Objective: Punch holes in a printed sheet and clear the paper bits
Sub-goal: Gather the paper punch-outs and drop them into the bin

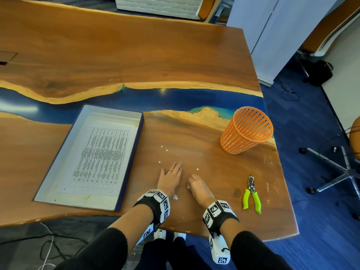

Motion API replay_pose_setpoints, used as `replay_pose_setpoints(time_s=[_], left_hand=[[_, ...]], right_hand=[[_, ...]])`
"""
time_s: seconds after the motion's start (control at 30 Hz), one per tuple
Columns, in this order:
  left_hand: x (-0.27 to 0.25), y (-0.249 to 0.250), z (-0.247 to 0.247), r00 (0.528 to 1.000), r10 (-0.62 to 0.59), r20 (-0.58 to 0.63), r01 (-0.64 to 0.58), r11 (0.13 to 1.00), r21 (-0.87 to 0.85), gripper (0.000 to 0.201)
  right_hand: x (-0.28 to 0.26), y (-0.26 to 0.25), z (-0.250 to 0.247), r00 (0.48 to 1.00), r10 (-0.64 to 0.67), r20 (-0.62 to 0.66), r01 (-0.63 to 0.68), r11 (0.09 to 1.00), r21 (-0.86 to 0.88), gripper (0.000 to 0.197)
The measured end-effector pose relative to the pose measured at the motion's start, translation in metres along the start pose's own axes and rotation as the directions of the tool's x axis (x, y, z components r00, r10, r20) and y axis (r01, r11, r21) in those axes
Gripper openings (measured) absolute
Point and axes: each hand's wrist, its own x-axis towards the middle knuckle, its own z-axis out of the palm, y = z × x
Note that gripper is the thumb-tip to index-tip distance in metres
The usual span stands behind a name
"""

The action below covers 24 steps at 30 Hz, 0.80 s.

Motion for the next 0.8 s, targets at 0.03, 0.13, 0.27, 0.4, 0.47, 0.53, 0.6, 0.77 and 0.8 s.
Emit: replay_pose_setpoints(time_s=[0.03, 0.13, 0.27, 0.4, 0.47, 0.53, 0.6, 0.77, 0.8], left_hand=[[0.0, 0.0, 0.0, 1.0, 0.0, 0.0, 0.0, 1.0, 0.002, 0.122], [0.0, 0.0, -0.001, 1.0, 0.003, 0.008, -0.003, 1.0, 0.007, 0.122], [0.001, 0.001, -0.005, 1.0, 0.004, 0.024, -0.005, 1.0, 0.023, 0.122], [0.001, 0.002, -0.006, 1.0, 0.003, 0.026, -0.004, 0.999, 0.046, 0.122], [0.0, 0.003, -0.008, 0.999, 0.006, 0.032, -0.007, 0.999, 0.041, 0.121], [0.0, 0.003, -0.012, 0.999, 0.013, 0.045, -0.016, 0.998, 0.065, 0.121], [0.002, 0.004, -0.016, 0.998, 0.018, 0.061, -0.026, 0.992, 0.127, 0.121], [0.006, 0.004, -0.022, 0.997, 0.018, 0.079, -0.03, 0.987, 0.159, 0.118], [0.006, 0.004, -0.023, 0.996, 0.015, 0.083, -0.028, 0.988, 0.154, 0.118]], right_hand=[[-0.001, 0.0, 0.0, 1.0, 0.004, 0.007, -0.004, 1.0, 0.0, 0.019], [-0.003, -0.001, -0.002, 1.0, 0.018, 0.005, -0.018, 1.0, 0.009, 0.022], [-0.007, -0.003, -0.016, 0.997, 0.027, -0.066, -0.021, 0.996, 0.091, 0.012], [0.001, 0.0, -0.055, 0.986, 0.01, -0.167, 0.011, 0.992, 0.122, 0.001], [0.01, 0.004, -0.083, 0.973, 0.016, -0.229, 0.017, 0.99, 0.143, 0.003], [0.02, 0.008, -0.115, 0.957, 0.017, -0.29, 0.028, 0.988, 0.149, 0.005], [0.026, 0.012, -0.15, 0.931, 0.008, -0.365, 0.047, 0.989, 0.141, 0.005], [0.026, 0.029, -0.224, 0.832, 0.042, -0.554, 0.04, 0.99, 0.135, 0.008], [0.024, 0.034, -0.235, 0.816, 0.057, -0.575, 0.021, 0.992, 0.127, 0.008]])
